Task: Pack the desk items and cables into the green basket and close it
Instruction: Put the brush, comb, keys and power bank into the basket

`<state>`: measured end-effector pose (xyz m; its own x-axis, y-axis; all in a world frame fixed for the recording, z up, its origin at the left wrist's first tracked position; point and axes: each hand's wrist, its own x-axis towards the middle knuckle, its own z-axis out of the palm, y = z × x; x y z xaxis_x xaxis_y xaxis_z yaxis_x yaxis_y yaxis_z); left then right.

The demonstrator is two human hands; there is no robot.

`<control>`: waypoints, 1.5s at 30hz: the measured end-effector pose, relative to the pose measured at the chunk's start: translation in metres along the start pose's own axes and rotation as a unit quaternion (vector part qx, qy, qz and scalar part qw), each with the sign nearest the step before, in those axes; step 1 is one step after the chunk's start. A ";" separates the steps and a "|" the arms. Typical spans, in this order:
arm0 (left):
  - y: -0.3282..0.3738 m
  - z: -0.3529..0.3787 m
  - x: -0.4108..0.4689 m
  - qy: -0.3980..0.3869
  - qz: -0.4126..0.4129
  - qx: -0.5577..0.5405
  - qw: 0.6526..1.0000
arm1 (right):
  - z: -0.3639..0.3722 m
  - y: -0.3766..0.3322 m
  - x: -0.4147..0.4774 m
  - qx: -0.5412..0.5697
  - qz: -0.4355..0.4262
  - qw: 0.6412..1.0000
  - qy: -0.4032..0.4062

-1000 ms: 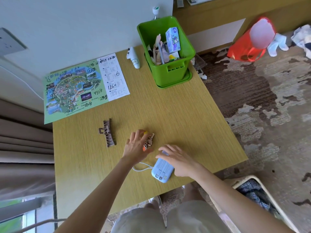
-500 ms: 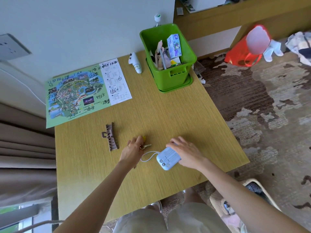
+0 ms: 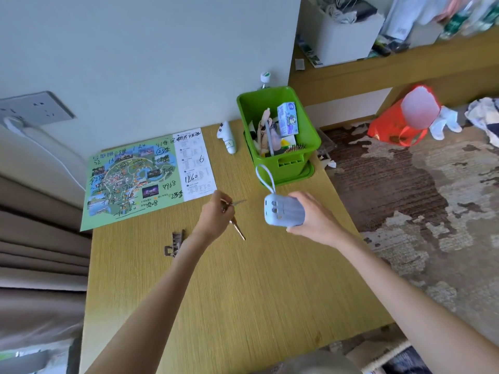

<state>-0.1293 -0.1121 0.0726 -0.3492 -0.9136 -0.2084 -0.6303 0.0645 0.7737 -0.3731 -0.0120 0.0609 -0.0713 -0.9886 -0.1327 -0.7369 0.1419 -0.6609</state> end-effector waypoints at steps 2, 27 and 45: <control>0.026 -0.010 0.019 0.029 0.016 -0.015 0.999 | -0.022 -0.008 0.022 0.039 0.001 0.999 0.017; 0.111 -0.036 0.193 0.107 0.070 -0.034 0.991 | -0.085 0.001 0.223 -0.319 -0.052 0.944 -0.066; 0.119 0.034 0.249 -0.010 0.147 0.292 0.945 | -0.092 0.027 0.186 -0.235 -0.012 0.960 0.152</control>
<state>-0.3149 -0.3178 0.0922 -0.5787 -0.8139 -0.0518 -0.7769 0.5309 0.3385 -0.4681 -0.1969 0.0867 -0.1912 -0.9705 0.1468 -0.9573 0.1513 -0.2463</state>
